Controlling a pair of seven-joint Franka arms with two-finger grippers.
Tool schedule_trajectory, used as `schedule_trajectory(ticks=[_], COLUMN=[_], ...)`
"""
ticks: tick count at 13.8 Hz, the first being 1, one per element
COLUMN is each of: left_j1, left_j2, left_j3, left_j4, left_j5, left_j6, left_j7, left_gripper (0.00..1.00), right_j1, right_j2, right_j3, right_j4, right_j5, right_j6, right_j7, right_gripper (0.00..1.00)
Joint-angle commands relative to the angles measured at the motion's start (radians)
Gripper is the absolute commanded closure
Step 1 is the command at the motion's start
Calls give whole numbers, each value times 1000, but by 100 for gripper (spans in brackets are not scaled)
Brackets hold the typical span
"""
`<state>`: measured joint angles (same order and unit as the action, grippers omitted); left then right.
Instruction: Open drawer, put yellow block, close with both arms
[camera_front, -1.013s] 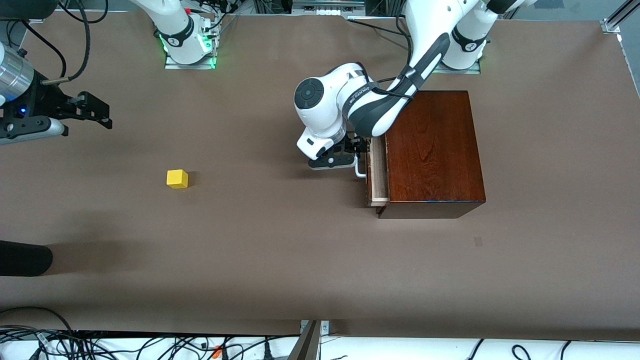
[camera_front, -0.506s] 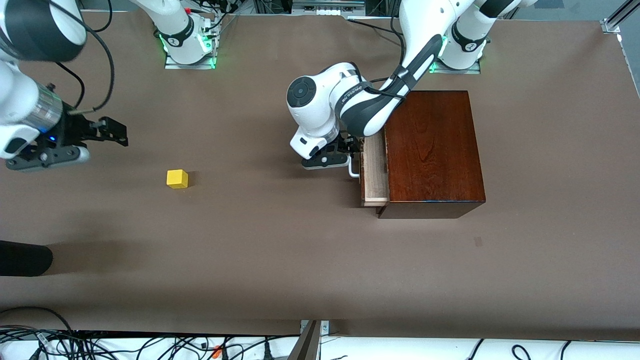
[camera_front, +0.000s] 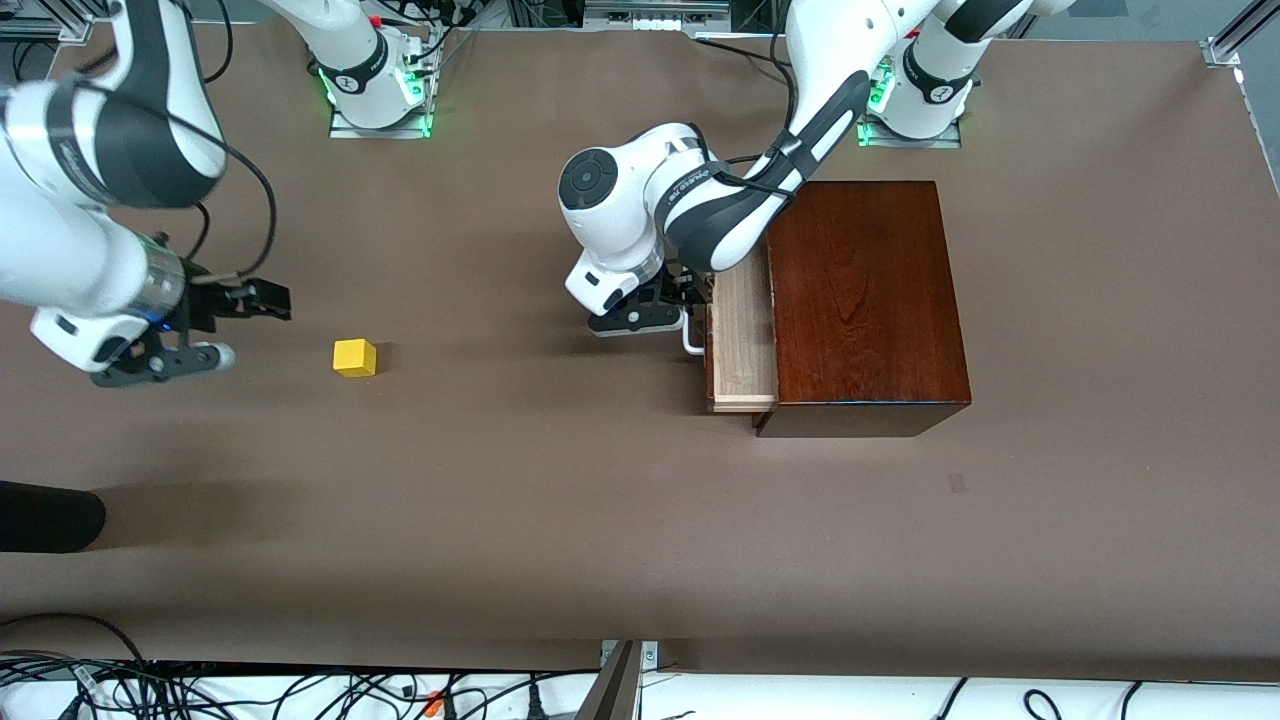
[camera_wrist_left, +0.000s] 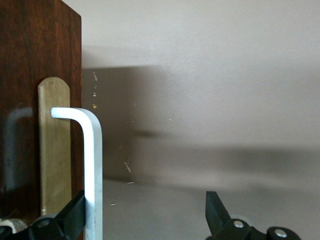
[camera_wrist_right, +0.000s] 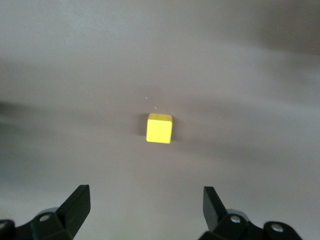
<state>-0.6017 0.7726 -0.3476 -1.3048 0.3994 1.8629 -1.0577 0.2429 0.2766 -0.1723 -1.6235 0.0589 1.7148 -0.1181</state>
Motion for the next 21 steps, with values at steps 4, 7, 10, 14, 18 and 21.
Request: schedule_trajectory(ticks=[4, 7, 10, 14, 18, 21], left_j1=[-55, -53, -33, 17, 124, 253], left_j2=[70, 60, 33, -51, -180, -263], left_j3=[-27, -30, -31, -34, -34, -34], left_j4=[131, 134, 133, 131, 119, 111], left_j5=[-37, -39, -44, -120, -204, -267], left_j6=[38, 36, -25, -62, -140, -221], left_j7=[-56, -56, -36, 21, 117, 244], left_gripper=[0, 0, 0, 0, 0, 0], right_j1=[4, 4, 4, 4, 3, 3], right_j2=[-36, -85, -63, -13, 27, 75], right_j3=[2, 2, 2, 8, 13, 17], right_j4=[-335, -571, -663, -739, -730, -727], right_j5=[30, 30, 30, 30, 32, 48], right_j6=[348, 622, 782, 957, 1006, 1068], right_j7=[2, 2, 3, 5, 12, 14], right_gripper=[0, 0, 0, 0, 0, 2])
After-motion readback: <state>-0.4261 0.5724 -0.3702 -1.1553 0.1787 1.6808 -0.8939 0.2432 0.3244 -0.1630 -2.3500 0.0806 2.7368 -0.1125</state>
